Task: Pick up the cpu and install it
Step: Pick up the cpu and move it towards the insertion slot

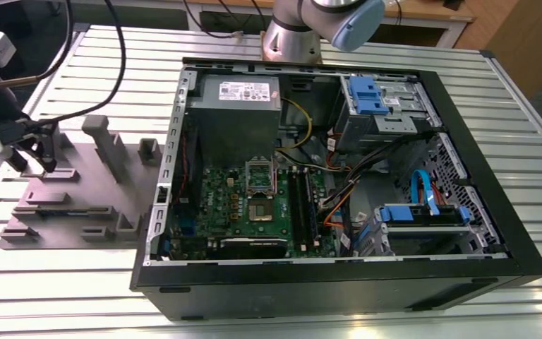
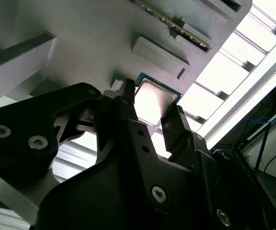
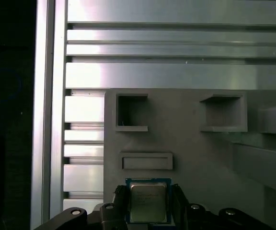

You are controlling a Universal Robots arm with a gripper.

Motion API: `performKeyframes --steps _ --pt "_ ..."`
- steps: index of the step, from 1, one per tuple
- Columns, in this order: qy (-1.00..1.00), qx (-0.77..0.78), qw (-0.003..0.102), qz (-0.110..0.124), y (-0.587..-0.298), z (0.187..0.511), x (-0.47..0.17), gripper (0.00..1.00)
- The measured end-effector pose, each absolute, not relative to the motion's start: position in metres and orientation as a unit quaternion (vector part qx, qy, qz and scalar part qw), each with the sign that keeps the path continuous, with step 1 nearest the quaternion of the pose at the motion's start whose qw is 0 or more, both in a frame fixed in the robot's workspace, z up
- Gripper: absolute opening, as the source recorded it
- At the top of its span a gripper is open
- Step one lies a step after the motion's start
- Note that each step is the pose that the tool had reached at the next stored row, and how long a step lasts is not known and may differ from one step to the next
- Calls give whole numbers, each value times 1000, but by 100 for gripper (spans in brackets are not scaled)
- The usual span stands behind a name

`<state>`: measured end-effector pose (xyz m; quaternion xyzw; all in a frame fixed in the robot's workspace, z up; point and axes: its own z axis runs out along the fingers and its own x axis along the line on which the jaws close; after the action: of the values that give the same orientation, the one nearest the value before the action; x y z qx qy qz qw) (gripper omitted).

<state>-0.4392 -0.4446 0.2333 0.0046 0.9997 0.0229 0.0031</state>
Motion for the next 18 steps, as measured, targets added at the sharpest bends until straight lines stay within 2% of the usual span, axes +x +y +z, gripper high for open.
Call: performKeyframes --steps 18 --pt "1000 5 3 24 -444 263 -439 47"
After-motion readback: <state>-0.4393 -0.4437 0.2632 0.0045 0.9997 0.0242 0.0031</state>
